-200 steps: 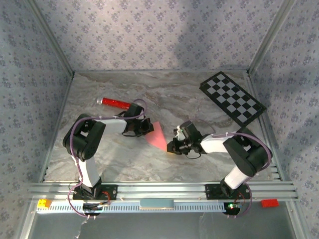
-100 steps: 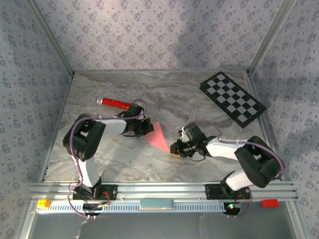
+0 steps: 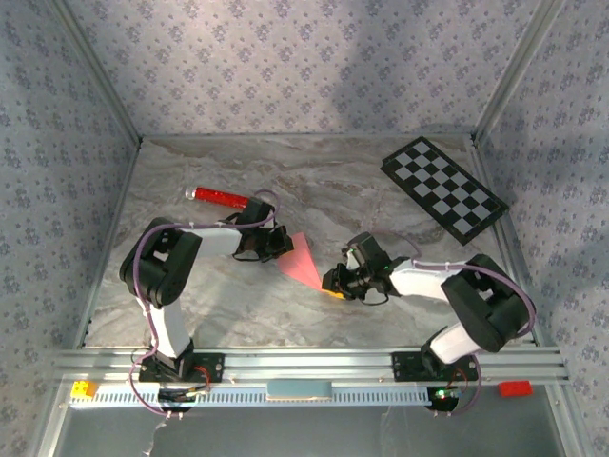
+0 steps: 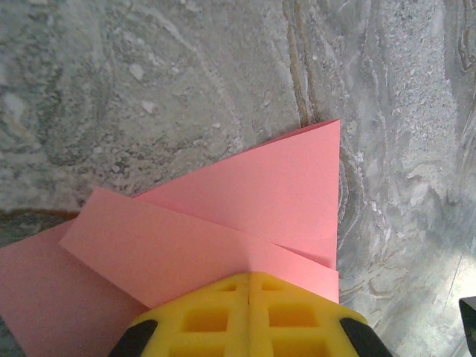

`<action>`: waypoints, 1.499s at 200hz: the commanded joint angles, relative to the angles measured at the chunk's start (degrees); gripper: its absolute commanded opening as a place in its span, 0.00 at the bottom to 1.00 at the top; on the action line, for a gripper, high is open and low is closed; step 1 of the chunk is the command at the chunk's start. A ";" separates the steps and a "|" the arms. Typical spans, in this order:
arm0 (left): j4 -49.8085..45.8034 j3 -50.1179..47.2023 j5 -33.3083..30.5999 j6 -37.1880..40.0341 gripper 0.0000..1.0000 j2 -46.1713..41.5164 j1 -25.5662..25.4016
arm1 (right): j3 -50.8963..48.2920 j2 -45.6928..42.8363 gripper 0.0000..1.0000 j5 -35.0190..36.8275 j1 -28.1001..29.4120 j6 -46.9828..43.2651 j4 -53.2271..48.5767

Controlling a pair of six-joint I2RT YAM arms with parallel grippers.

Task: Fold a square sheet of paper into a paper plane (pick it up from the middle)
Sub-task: Turn over the paper at the center of the table.

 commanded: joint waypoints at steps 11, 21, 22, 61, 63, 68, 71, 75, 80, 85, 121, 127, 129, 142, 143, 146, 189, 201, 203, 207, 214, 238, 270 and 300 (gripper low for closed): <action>-3.60 -1.58 -1.55 -0.40 0.05 1.60 0.09 | 1.20 2.28 0.25 -1.54 0.58 1.25 0.69; -3.56 -1.62 -1.55 -0.42 0.05 1.64 0.11 | 1.03 2.56 0.24 -1.75 0.61 1.80 1.70; -3.55 -1.62 -1.59 -0.41 0.05 1.64 0.07 | 1.03 2.60 0.24 -1.79 0.65 1.82 1.78; -3.68 -1.54 -1.62 -0.49 0.05 1.64 0.08 | 2.07 2.48 0.24 -2.10 0.84 1.40 1.09; -3.71 -1.52 -1.57 -0.49 0.05 1.64 0.11 | 2.08 2.53 0.24 -2.10 0.82 1.33 1.18; -3.79 -1.49 -1.55 -0.49 0.05 1.64 0.08 | 2.06 2.61 0.24 -2.20 0.81 1.33 1.64; -3.80 -1.43 -1.55 -0.47 0.05 1.64 0.03 | 2.08 2.64 0.24 -2.37 0.85 1.39 1.82; -3.85 -1.34 -1.62 -0.42 0.05 1.64 0.06 | 2.07 2.63 0.24 -2.40 0.86 1.31 2.08; -3.89 -1.32 -1.55 -0.40 0.05 1.64 0.08 | 2.08 2.50 0.24 -2.28 0.80 1.39 2.05; -3.97 -1.20 -1.56 -0.40 0.05 1.60 0.09 | 2.08 2.37 0.24 -1.94 0.87 1.40 1.96; -4.07 -1.16 -1.38 -0.47 0.05 1.49 0.10 | 1.89 2.10 0.24 -1.15 0.49 1.31 3.06; -4.02 -1.13 -1.38 -0.49 0.05 1.47 0.09 | 2.00 2.20 0.23 -1.22 0.51 1.30 3.31; -4.08 -1.15 -1.37 -0.53 0.05 1.47 0.04 | 2.06 2.27 0.24 -1.24 0.51 1.29 3.28; -4.07 -1.16 -1.33 -0.63 0.05 1.47 0.05 | 2.24 2.72 0.24 -1.50 0.39 1.29 3.65; -4.07 -1.13 -1.31 -0.65 0.05 1.47 0.12 | 2.25 2.81 0.24 -1.58 0.41 1.30 3.72; -4.16 -1.03 -1.37 -0.71 0.05 1.42 0.10 | 2.20 2.96 0.24 -1.69 0.36 1.31 3.97; -4.29 -0.90 -1.04 -1.16 0.05 1.73 0.07 | 2.92 4.97 0.24 -3.07 0.17 1.75 7.06; -4.25 -0.81 -1.00 -1.18 0.05 1.69 0.07 | 3.02 5.35 0.23 -2.94 0.16 1.74 7.56; -4.25 -0.78 -1.02 -1.12 0.05 1.65 0.04 | 3.02 5.36 0.23 -2.90 0.16 1.75 7.66; -4.27 -0.80 -1.02 -1.13 0.05 1.64 0.05 | 2.96 5.41 0.23 -2.72 0.14 1.75 7.74; -4.33 -0.76 -1.09 -1.11 0.05 1.56 0.03 | 2.87 5.36 0.23 -2.60 0.02 1.70 8.22; -4.16 -0.84 -1.06 -1.22 0.05 1.64 0.03 | 2.96 5.54 0.22 -3.06 -0.27 1.48 8.89; -3.74 -1.01 -0.91 -1.33 0.05 1.46 0.07 | 2.52 5.54 0.18 -3.33 -0.71 1.39 10.06; -0.45 -2.64 0.24 -1.63 0.09 -0.27 0.03 | 1.84 4.86 0.09 -3.86 -0.89 0.62 11.01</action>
